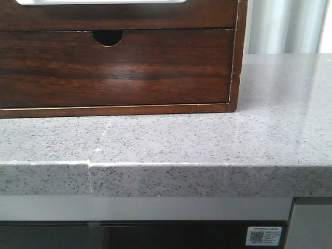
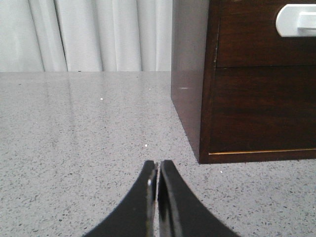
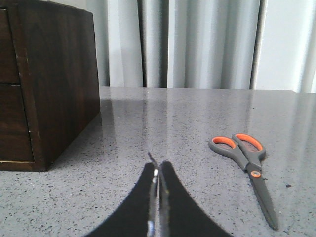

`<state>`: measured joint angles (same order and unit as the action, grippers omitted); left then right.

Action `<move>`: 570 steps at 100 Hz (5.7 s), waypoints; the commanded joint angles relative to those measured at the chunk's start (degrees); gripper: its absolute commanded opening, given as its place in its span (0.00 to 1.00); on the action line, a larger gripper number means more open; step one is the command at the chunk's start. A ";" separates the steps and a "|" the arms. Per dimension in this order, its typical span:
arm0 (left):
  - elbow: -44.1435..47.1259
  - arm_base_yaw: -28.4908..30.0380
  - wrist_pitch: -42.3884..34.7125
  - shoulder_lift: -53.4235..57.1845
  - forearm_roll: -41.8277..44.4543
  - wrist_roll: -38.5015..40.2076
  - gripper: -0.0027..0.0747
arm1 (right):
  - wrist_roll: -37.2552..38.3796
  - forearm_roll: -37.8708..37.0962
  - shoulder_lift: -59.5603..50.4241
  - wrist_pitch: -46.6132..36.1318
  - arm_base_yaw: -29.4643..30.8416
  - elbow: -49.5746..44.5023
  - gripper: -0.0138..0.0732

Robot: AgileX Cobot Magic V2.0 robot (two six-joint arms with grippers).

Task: Put scissors in drawer with both arms

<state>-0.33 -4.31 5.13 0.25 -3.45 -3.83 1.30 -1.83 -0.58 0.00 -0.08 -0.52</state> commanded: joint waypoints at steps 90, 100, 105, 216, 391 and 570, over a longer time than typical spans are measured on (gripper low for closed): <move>-32.66 -0.45 16.66 -15.23 -5.71 0.32 0.01 | 0.07 -2.39 20.07 22.36 0.46 31.89 0.08; -32.93 -0.45 16.12 -16.55 -5.07 0.32 0.01 | 0.07 -2.48 21.43 20.83 0.46 32.47 0.08; -32.93 -0.45 16.12 -16.82 -5.07 0.32 0.01 | 0.07 -2.48 21.81 20.55 0.46 32.47 0.08; -32.93 -0.38 16.48 -16.85 1.93 0.32 0.67 | 0.07 -4.76 22.05 20.25 0.46 32.47 0.70; -36.26 -0.65 40.78 -60.10 -103.62 -42.74 0.59 | 0.07 -4.55 22.05 19.93 0.46 32.36 0.70; -28.31 -0.41 51.30 -51.32 -94.35 -46.20 0.15 | 0.07 -4.55 22.05 20.05 0.46 32.36 0.70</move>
<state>-29.87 -4.36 51.35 -56.05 -99.69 -45.56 1.40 -5.58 20.63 24.69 -0.08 29.91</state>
